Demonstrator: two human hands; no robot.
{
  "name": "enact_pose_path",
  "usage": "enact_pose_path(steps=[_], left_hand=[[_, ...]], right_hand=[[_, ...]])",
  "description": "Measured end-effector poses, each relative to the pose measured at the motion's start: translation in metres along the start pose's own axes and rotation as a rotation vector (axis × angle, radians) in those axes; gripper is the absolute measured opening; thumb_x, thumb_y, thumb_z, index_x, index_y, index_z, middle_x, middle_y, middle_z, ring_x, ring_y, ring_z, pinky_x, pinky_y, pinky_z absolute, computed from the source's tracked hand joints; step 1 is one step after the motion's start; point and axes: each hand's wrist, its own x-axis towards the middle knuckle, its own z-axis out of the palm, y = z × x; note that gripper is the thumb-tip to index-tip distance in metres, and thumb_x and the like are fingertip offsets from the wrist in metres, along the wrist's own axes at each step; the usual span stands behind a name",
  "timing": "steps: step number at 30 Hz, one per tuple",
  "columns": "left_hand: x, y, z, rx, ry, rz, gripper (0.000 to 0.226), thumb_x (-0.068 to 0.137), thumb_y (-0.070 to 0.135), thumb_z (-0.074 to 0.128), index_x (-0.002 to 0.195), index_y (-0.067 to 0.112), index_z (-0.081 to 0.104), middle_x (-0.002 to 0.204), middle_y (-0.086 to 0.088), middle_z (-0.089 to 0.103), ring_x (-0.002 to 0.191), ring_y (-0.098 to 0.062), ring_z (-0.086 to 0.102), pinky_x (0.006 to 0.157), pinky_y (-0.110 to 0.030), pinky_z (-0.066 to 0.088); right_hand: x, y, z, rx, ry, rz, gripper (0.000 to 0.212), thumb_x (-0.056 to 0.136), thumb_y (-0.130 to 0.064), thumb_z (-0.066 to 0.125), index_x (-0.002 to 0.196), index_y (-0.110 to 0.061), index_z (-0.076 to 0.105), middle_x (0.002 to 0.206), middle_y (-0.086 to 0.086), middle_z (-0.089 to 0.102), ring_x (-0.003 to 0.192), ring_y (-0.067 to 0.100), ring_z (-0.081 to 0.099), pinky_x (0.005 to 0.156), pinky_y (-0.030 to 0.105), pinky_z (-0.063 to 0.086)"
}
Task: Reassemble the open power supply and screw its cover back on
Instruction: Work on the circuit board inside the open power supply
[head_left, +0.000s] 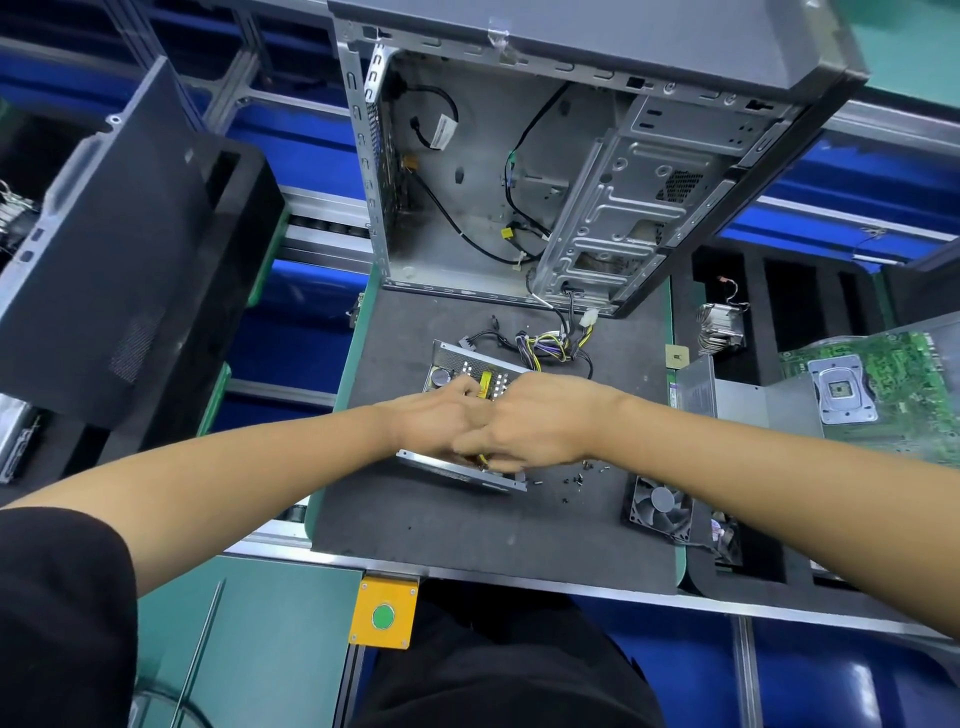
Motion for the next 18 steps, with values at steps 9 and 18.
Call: enact_pose_path(steps=[9,18], left_hand=[[0.003,0.0,0.001,-0.064,0.008,-0.033,0.016,0.093,0.02,0.049,0.079,0.021,0.04,0.088,0.003,0.041,0.094,-0.018,0.031,0.08,-0.034,0.039],[0.005,-0.002,0.004,0.018,0.089,0.148,0.023,0.082,0.027,0.029,0.063,0.018,0.04,0.067,0.015,0.034,0.088,-0.017,0.028,0.084,-0.036,0.033]], right_hand=[[-0.003,0.001,-0.007,-0.012,-0.026,-0.094,0.028,0.09,-0.012,0.05,0.115,-0.021,0.041,0.099,0.006,0.033,0.057,0.02,0.034,0.04,0.033,0.024],[0.0,-0.004,-0.008,-0.05,-0.109,0.12,0.024,0.099,-0.033,0.038,0.116,-0.019,0.047,0.103,0.009,0.059,0.067,0.033,0.058,0.053,0.037,0.038]])
